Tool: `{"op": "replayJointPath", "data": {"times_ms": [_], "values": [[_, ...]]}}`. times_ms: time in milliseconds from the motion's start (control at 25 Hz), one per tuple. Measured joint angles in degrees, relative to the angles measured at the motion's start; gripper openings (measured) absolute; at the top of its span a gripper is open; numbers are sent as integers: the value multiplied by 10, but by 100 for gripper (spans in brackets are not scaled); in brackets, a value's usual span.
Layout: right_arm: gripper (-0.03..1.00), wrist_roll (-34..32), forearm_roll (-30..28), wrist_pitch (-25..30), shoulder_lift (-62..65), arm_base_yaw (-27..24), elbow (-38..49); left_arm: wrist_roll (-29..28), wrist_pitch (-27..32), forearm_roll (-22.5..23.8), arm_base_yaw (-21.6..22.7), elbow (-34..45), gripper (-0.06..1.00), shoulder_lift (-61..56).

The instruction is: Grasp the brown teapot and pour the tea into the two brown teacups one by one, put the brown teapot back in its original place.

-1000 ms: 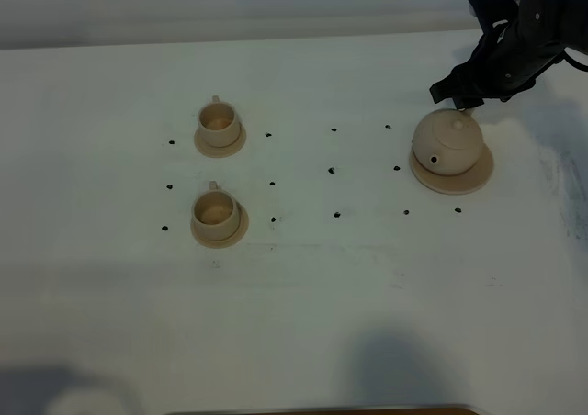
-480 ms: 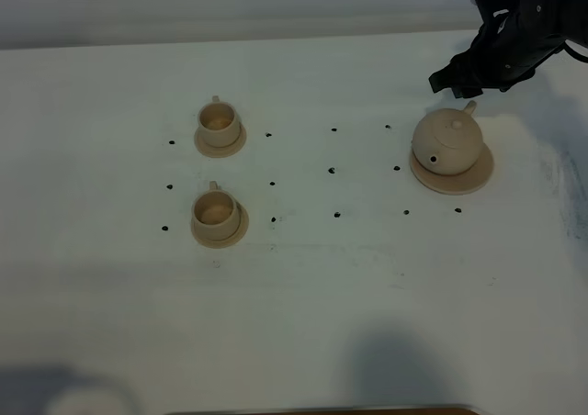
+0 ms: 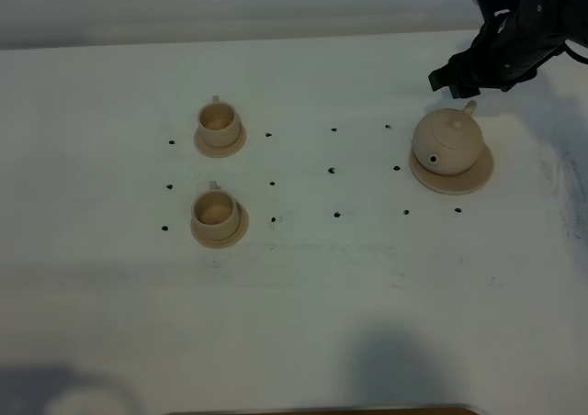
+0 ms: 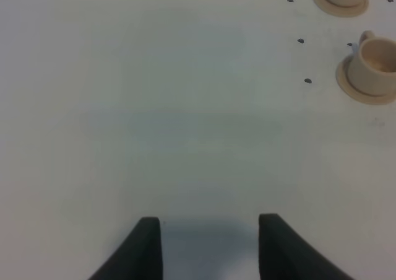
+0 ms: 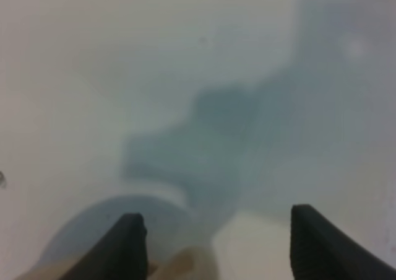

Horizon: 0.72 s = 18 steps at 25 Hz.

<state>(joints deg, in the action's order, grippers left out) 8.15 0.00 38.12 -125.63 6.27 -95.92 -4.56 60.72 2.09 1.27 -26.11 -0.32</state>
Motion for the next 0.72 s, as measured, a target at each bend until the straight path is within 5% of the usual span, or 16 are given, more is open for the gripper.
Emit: {"op": "replayJointPath", "data": {"times_ms": [720], "values": [[50, -31, 25, 20, 0, -1, 0, 0, 0, 0, 0, 0, 43, 0]]}}
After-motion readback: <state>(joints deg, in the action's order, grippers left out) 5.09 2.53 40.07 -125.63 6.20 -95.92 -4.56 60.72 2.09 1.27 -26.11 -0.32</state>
